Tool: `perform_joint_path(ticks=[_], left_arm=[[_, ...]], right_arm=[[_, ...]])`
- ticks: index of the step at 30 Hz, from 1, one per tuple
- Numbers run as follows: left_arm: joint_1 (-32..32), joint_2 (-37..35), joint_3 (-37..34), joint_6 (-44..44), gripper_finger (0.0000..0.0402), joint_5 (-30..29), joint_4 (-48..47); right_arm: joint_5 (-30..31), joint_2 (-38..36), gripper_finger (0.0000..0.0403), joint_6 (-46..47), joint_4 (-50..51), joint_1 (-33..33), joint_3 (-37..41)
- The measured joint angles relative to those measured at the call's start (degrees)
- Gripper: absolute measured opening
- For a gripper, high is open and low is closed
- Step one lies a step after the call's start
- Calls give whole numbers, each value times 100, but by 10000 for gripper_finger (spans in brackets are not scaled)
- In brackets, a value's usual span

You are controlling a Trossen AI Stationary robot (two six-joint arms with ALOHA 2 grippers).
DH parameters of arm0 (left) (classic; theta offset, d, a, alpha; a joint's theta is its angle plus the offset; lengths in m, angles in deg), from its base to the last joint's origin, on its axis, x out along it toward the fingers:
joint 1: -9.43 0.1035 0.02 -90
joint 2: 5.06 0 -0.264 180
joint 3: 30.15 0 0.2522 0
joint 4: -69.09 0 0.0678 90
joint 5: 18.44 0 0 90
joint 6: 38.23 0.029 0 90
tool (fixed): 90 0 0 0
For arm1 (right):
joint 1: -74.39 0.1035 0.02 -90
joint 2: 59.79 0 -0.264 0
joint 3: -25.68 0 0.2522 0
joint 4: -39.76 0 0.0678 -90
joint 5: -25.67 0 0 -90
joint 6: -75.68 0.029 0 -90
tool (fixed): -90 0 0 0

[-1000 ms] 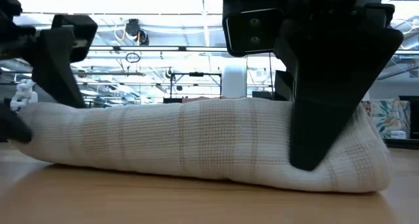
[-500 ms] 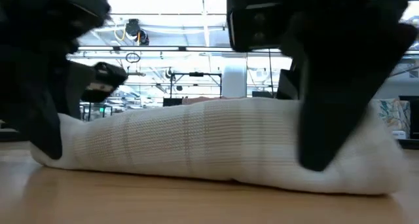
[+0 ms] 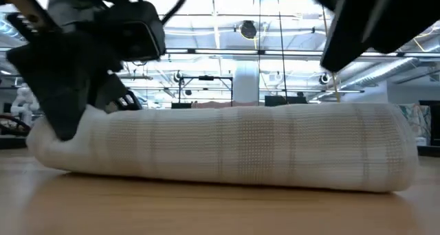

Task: Roll towel
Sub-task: Roll the towel

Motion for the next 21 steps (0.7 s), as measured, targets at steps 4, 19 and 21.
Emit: perform_joint_path(ticks=[4, 19, 21], left_arm=[[384, 1, 0, 14, 25, 679, 49], [1157, 216, 7, 0, 25, 1803, -79], [1200, 333, 7, -38, 29, 1846, -45]], right_arm=[[1055, 272, 222, -177, 27, 411, 3], [2143, 717, 235, -549, 166, 343, -2], [1996, 717, 235, -523, 227, 303, -2]])
